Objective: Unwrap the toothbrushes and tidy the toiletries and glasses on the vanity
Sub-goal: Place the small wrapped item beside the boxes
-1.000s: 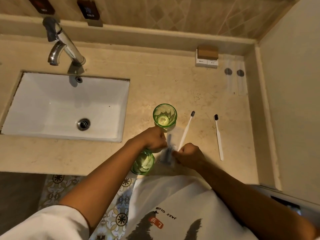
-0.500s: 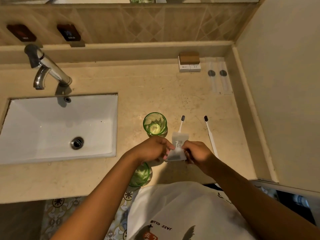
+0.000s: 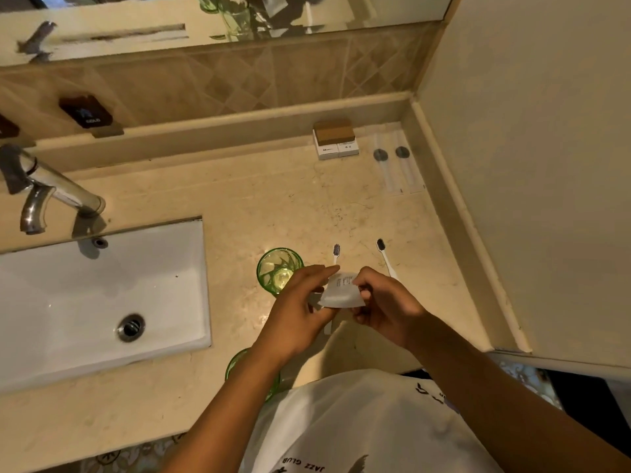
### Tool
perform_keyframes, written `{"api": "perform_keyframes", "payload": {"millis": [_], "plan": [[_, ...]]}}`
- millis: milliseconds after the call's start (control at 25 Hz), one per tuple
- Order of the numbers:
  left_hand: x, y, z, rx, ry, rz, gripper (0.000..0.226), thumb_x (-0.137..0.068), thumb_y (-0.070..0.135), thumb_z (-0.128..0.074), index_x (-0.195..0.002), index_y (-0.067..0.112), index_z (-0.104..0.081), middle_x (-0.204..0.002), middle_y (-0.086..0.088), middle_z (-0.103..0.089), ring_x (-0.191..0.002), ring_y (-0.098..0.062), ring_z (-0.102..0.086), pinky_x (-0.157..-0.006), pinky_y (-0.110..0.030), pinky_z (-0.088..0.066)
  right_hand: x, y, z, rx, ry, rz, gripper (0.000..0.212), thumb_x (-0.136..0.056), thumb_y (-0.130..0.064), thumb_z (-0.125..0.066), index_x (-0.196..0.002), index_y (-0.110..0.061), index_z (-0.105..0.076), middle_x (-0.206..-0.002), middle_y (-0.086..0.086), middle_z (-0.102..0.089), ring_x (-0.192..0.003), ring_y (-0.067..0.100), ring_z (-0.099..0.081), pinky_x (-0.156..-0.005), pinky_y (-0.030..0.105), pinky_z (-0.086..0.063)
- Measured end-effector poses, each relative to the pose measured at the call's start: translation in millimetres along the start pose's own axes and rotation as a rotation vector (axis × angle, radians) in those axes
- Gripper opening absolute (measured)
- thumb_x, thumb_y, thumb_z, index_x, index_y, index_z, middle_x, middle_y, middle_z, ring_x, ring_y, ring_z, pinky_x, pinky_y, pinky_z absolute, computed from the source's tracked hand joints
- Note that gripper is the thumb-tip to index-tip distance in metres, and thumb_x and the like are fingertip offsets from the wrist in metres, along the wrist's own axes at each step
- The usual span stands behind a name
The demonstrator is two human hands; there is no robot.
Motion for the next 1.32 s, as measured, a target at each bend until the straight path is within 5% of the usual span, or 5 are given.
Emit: {"api": "perform_keyframes", "payload": {"millis": [200, 640, 800, 1160, 1320], "plan": [[-5, 16, 3, 0.106, 0.133, 0.029, 0.021, -0.089, 0.018, -0.074, -0.109, 0.024, -0.075, -0.111, 0.011, -0.069, -0.103, -0.002, -0.064, -0.083, -0.022, -0.052, 6, -14, -2, 0.114, -0.045, 0.108, 0.034, -0.096, -0.024, -0.047, -0.066, -0.014, -0.058, -0.058, 0.002, -0.05, -0.054, 0.015, -0.039, -0.055, 0.031, -0.032], [-18, 17, 24, 0.655, 0.226, 0.372, 0.014, -0.093, 0.014, -0.068, -0.105, 0.013, -0.076, -0.102, -0.011, -0.078, -0.1, -0.032, -0.073, -0.096, -0.058, -0.054, -8, -16, -21, 0.367, -0.225, 0.334, 0.03, -0.087, -0.051, -0.059, -0.084, -0.023, -0.07, -0.084, 0.001, -0.068, -0.08, 0.019, -0.063, -0.069, 0.032, -0.054], [-20, 11, 27, 0.725, 0.276, 0.39, 0.016, -0.092, 0.016, -0.069, -0.106, 0.01, -0.076, -0.104, -0.017, -0.076, -0.1, -0.033, -0.071, -0.096, -0.054, -0.055, -18, -12, -28, 0.489, -0.154, 0.335, 0.009, -0.087, -0.034, -0.072, -0.09, -0.025, -0.074, -0.089, -0.003, -0.074, -0.086, 0.026, -0.069, -0.075, 0.04, -0.058], [-40, 8, 40, 0.689, 0.091, 0.42, 0.024, -0.092, -0.005, -0.06, -0.111, 0.006, -0.07, -0.095, -0.007, -0.078, -0.084, -0.018, -0.074, -0.07, -0.03, -0.06, -48, -29, -26, 0.234, -0.113, 0.336, 0.049, -0.075, -0.038, -0.08, -0.116, -0.012, -0.072, -0.11, 0.014, -0.075, -0.102, 0.038, -0.07, -0.091, 0.056, -0.057], [-62, 5, 47, 0.623, 0.113, 0.468, 0.027, -0.088, -0.01, -0.064, -0.11, 0.004, -0.071, -0.098, -0.008, -0.079, -0.088, -0.019, -0.076, -0.075, -0.029, -0.062, -68, -45, -29, 0.288, -0.057, 0.363, 0.024, -0.09, -0.024, -0.072, -0.112, -0.016, -0.073, -0.103, 0.007, -0.078, -0.096, 0.029, -0.074, -0.085, 0.047, -0.061]]}}
Point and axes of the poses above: each hand's wrist, its own x-axis away from the middle knuckle, its own z-axis out of the back of the hand, y = z × x, the point moved 1 cm from there along -x, towards the middle knuckle
